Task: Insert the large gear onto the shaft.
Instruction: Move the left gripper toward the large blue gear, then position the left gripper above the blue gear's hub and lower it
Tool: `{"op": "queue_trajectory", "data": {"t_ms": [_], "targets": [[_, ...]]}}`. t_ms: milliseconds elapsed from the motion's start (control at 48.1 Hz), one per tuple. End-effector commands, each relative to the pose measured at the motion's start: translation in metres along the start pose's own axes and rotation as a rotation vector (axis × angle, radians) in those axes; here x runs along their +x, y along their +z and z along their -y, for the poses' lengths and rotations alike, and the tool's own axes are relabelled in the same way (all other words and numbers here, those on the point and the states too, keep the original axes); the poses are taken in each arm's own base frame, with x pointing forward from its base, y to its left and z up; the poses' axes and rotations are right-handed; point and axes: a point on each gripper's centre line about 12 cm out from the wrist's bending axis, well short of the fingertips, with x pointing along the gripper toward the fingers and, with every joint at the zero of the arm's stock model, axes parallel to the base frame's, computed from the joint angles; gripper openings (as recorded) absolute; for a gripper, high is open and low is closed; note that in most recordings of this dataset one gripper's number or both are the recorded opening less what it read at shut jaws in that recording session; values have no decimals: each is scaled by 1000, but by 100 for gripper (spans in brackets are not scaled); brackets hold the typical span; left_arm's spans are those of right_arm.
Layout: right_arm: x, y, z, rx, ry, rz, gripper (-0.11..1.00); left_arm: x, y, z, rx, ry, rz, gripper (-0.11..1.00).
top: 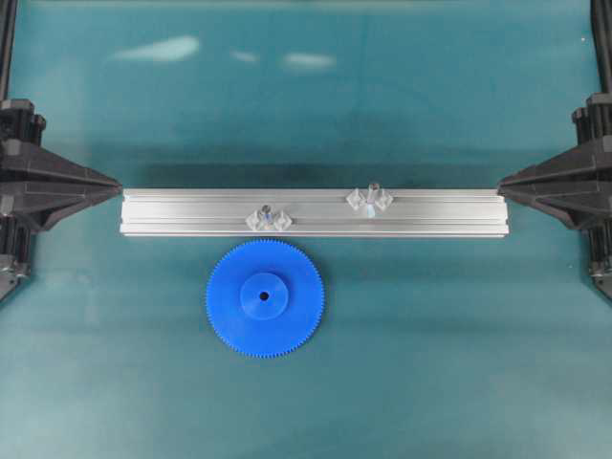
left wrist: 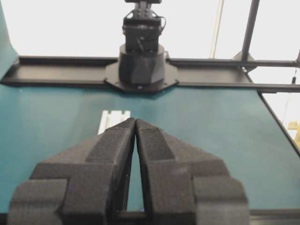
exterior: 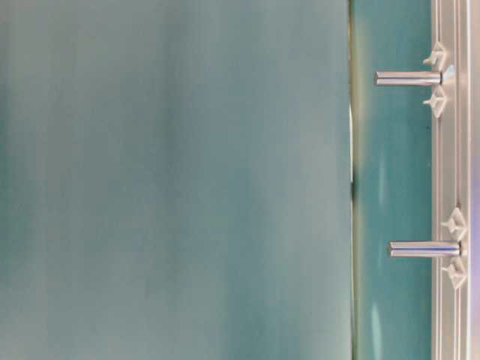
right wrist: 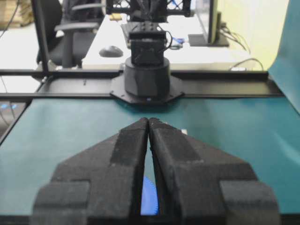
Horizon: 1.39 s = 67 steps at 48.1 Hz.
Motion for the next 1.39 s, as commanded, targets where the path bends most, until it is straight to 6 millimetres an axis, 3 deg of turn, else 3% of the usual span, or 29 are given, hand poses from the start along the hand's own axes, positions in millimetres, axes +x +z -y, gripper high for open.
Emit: {"op": "queue_trajectory", "data": {"t_ms": [0, 62, 145, 291, 790, 1372], "targets": [[3, -1, 2, -7, -8, -5, 16, 12, 12, 0, -39, -1, -12, 11], [3, -3, 2, 7, -13, -14, 19, 19, 10, 0, -80, 0, -48, 11], [4, -5, 3, 26, -16, -29, 8, 25, 8, 3, -117, -9, -82, 1], [5, -7, 2, 36, -15, -61, 2, 34, 3, 10, -128, -36, -135, 0], [-1, -38, 2, 47, -21, -366, 2, 76, -21, 20, -19, -63, -478, 0], [-13, -67, 3, 124, -48, -484, 2, 139, -65, 45, 11, -111, -765, 0]]}}
